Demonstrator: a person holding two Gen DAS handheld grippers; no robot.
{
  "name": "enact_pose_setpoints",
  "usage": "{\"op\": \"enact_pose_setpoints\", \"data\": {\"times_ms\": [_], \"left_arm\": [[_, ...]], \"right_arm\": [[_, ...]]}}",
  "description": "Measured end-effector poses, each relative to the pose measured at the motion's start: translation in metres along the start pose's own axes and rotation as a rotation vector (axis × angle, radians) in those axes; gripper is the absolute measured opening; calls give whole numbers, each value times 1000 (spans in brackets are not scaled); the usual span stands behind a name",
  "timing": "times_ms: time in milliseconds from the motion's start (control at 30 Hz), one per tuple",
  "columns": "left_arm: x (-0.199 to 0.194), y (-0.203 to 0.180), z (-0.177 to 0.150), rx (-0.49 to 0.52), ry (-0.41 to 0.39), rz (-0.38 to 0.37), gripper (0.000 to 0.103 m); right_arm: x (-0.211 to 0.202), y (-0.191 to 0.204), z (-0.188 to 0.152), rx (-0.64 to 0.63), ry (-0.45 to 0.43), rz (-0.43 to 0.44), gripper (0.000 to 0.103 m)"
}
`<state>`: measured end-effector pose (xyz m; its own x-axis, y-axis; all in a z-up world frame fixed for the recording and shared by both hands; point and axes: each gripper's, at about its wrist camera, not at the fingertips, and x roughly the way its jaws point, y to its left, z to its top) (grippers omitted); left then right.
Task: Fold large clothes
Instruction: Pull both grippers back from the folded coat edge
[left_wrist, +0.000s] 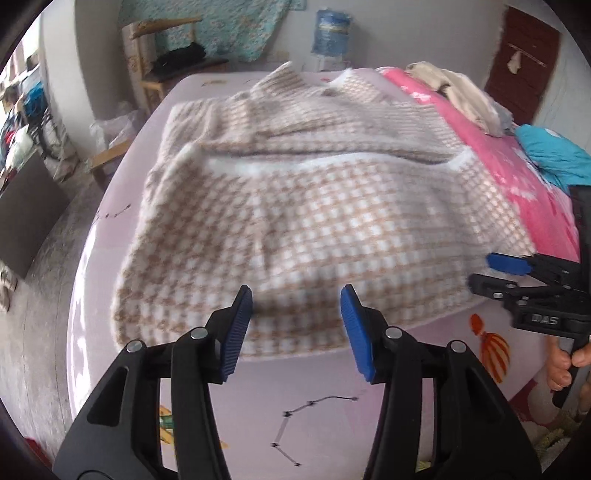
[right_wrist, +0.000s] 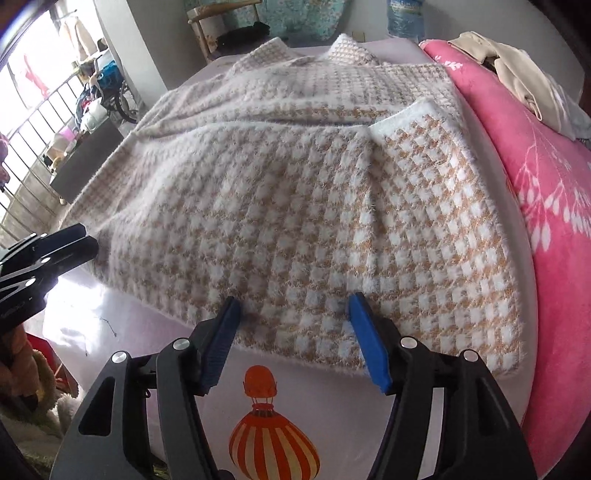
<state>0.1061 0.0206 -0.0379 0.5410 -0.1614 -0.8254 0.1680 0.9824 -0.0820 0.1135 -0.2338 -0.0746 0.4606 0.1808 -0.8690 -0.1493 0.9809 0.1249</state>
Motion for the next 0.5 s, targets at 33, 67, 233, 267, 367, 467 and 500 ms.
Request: {"op": "enact_pose_setpoints", "data": {"times_ms": [33,67,233,267,367,467,500], "left_arm": [[11,14,-2,-38,27,4,52],[14,25,-4,-67,20,-38,52],[-1,25,3,-44,-7,-25,52],[-3,24,5,-37,-16,-23,52],[-4,23,15,-41,-34,-33,57],[-2,25,23,-48,-26,-39,59],[-1,23,25,-48,-26,-41,60]], "right_arm": [[0,0,-1,2,-1,4,61],[0,-1,0,1,1,4,61],[-18,1,18,8,-46,70,61],[-22,5,26,-10,-74,72,61],[-26,20,53,-69,-159,53,72],[-20,31,91,-139,-250,59,85],[-13,35,104,-160,-264,45,89]]}}
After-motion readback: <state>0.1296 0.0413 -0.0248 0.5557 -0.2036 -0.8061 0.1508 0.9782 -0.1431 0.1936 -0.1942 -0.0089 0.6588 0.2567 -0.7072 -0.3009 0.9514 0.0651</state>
